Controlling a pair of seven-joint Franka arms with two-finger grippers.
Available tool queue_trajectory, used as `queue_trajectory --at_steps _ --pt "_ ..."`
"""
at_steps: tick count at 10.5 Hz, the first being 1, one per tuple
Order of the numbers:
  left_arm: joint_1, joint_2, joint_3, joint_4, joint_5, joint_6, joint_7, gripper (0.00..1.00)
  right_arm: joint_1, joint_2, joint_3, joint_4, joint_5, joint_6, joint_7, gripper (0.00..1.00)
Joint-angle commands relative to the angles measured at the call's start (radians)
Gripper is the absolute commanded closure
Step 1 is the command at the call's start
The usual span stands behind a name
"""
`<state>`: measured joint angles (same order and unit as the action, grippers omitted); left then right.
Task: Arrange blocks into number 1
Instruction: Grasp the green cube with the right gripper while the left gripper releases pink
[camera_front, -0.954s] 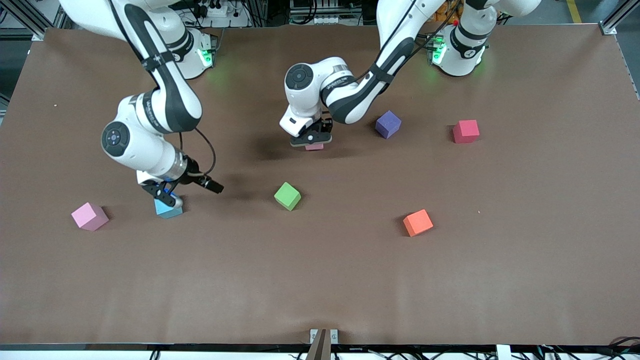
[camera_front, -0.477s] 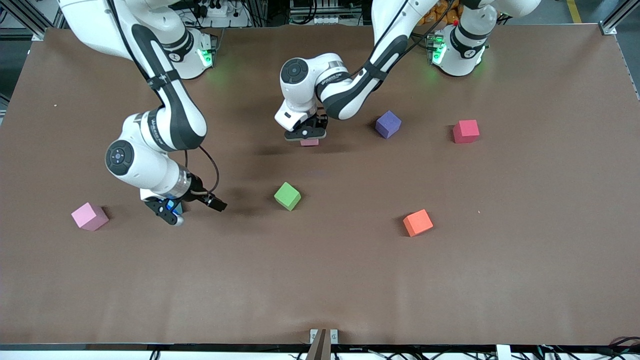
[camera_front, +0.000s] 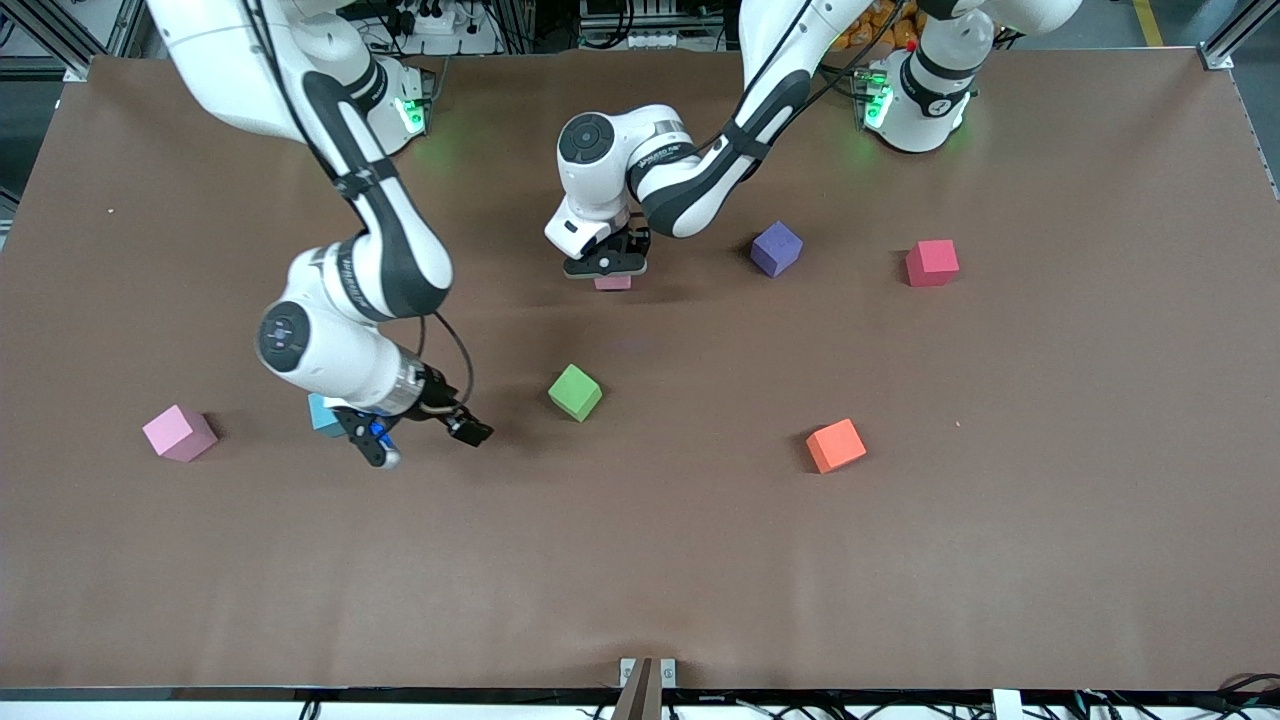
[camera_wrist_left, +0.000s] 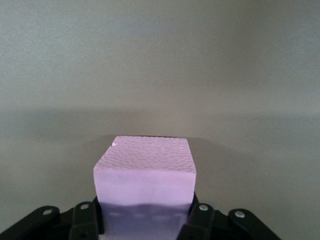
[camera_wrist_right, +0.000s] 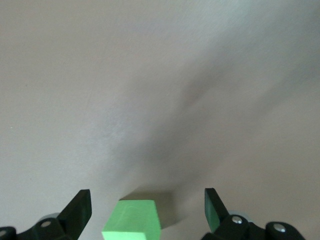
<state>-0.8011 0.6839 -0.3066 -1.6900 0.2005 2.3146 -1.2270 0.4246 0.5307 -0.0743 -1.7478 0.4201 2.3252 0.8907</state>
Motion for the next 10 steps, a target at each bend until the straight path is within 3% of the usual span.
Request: queue_trajectory --at_steps 1,8,9,10 --pt "-0.018 0.017 0.004 0.021 0.023 0.006 -0.008 1.00 0.029 0.061 -0.016 0.070 0.038 -0.004 0.045 0.00" --pt "-0.036 0.034 0.004 0.035 0.023 0.008 -0.009 1.00 0.083 0.144 -0.016 0.134 0.040 0.039 0.040 0.00" --pt "-0.042 0.034 0.004 0.035 0.027 0.008 -0.008 0.91 0.088 0.150 -0.016 0.137 0.040 0.040 0.036 0.00" --pt "-0.056 0.034 0.007 0.035 0.030 0.008 -0.009 0.01 0.089 0.161 -0.016 0.137 0.040 0.049 0.031 0.00"
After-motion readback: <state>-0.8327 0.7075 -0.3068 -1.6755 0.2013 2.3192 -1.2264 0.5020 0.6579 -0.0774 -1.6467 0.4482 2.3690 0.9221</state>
